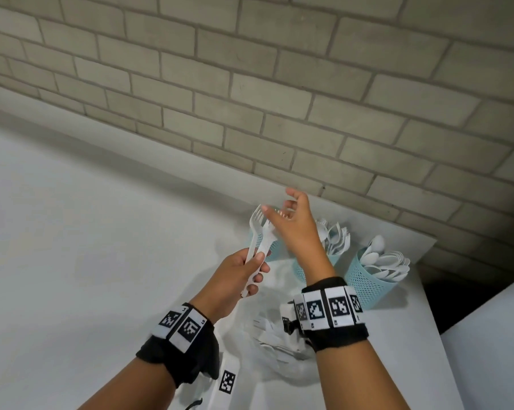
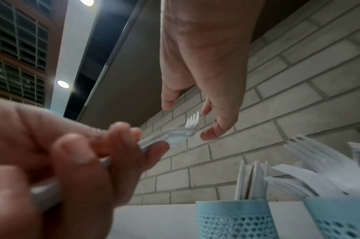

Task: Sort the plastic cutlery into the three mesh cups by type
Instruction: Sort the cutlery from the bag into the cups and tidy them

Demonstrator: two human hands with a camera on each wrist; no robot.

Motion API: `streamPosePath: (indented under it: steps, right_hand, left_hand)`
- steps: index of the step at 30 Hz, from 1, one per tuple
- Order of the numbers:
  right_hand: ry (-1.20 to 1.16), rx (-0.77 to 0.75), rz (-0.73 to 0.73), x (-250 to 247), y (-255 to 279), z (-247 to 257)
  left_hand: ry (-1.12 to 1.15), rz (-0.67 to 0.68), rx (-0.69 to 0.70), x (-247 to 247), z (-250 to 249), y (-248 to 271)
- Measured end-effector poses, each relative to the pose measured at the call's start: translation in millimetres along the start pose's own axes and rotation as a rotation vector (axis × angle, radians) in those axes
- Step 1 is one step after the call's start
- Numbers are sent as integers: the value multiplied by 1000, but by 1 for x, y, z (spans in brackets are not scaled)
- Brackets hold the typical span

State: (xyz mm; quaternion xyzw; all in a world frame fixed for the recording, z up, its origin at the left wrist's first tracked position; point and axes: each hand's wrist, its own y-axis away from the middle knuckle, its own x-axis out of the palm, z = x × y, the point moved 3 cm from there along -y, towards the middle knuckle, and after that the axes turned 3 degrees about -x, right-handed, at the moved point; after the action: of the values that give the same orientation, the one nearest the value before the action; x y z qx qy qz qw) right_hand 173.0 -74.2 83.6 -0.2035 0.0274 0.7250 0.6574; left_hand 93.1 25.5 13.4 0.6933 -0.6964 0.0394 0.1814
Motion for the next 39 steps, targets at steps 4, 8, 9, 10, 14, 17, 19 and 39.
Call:
streamPosePath:
  steps: [4, 8, 9, 10, 14, 17, 19, 39]
  right_hand:
    - [-50, 165, 98, -7, 17, -15]
    - [-230, 184, 126, -17, 28, -19]
    - [-259, 193, 134, -19, 30, -20]
    - [-279, 201, 142, -21, 31, -22]
    - [-241, 209, 133, -28, 36, -23]
    - [-214, 179, 111, -32, 38, -23]
    - [-289, 203, 108, -32, 41, -21]
    - [-757, 407, 31, -44, 50, -33]
  left_hand:
    - [-30, 21, 11, 10, -1, 7]
    - [-69, 8, -32, 16, -1, 11]
    - [-73, 3, -48, 17, -1, 11]
    - [-82, 0, -60, 18, -1, 12]
    - [-158, 7, -61, 25, -1, 13]
    - [-181, 28, -38, 29, 0, 13]
    - [-205, 40, -28, 32, -1, 13]
    - [-385, 256, -136, 46, 8, 13]
